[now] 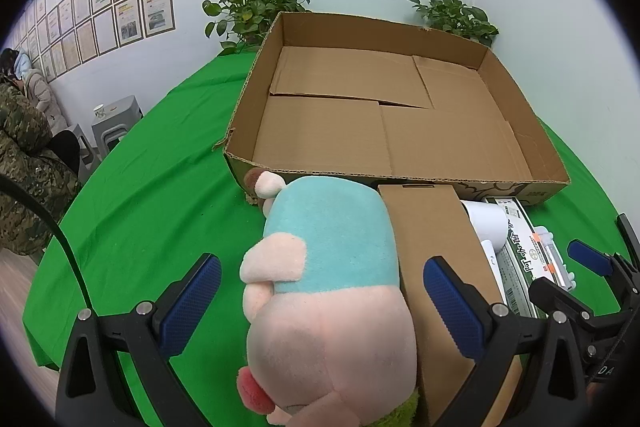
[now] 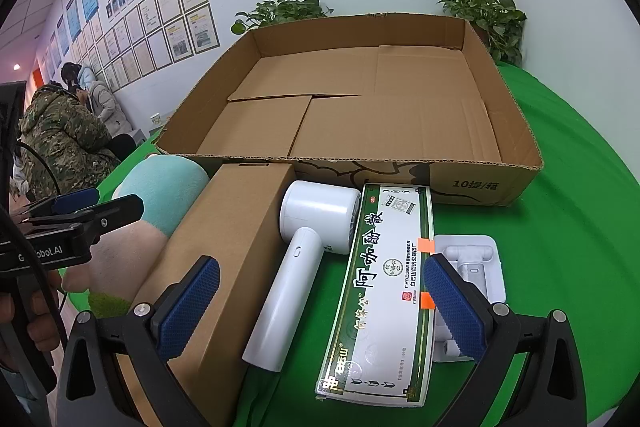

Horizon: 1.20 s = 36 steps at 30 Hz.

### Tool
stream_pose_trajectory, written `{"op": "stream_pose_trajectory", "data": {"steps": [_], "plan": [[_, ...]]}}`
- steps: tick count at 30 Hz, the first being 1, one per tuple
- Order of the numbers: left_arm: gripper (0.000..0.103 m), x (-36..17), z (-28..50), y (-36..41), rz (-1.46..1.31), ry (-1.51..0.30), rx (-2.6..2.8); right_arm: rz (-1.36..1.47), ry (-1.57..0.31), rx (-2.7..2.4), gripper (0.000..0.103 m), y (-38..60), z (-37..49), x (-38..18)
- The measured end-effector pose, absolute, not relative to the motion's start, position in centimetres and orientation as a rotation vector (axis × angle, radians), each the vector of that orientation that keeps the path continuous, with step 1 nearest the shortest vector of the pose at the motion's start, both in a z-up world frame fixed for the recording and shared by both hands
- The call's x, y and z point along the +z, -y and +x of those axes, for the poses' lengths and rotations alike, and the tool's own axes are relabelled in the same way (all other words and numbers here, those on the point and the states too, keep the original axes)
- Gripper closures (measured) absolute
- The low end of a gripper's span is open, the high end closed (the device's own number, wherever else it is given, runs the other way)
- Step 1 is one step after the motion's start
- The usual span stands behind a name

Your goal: Organize objects

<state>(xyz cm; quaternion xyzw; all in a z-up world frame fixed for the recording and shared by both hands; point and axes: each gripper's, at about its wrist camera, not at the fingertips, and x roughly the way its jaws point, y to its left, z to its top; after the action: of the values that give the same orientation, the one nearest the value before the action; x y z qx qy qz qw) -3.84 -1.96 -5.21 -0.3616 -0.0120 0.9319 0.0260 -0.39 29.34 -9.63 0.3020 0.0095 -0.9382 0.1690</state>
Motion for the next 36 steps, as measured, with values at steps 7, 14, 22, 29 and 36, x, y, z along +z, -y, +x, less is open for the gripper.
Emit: {"op": "stream_pose_trajectory", "data": {"steps": [7, 14, 22, 29, 36], "plan": [[0.002, -5.1, -3.6, 1.9, -1.112, 0.035, 2.882, 0.857, -0.030, -2.667, 0.001, -29.4, -0.2, -9.5], [0.002, -4.9, -3.5, 2.4, -1.110, 0.052, 2.878, 0.848, -0.046, -2.671, 0.001, -29.6, 0.1, -9.0], [0.002, -6.3, -3.0, 3.7, -1.180, 0.125, 2.742, 0.771, -0.137, -2.618, 0.001, -28.2, 0.8, -8.2], [0.017, -8.8, -2.6, 3.9, -1.241, 0.228, 2.618, 0.617, -0.243, -2.440, 0.001, -25.5, 2.9, -6.2], [0.029, -8.4, -1.3, 4.9, -1.190, 0.225, 2.622, 0.563, -0.167, -2.171, 0.001, -20.5, 4.8, -3.6]]}}
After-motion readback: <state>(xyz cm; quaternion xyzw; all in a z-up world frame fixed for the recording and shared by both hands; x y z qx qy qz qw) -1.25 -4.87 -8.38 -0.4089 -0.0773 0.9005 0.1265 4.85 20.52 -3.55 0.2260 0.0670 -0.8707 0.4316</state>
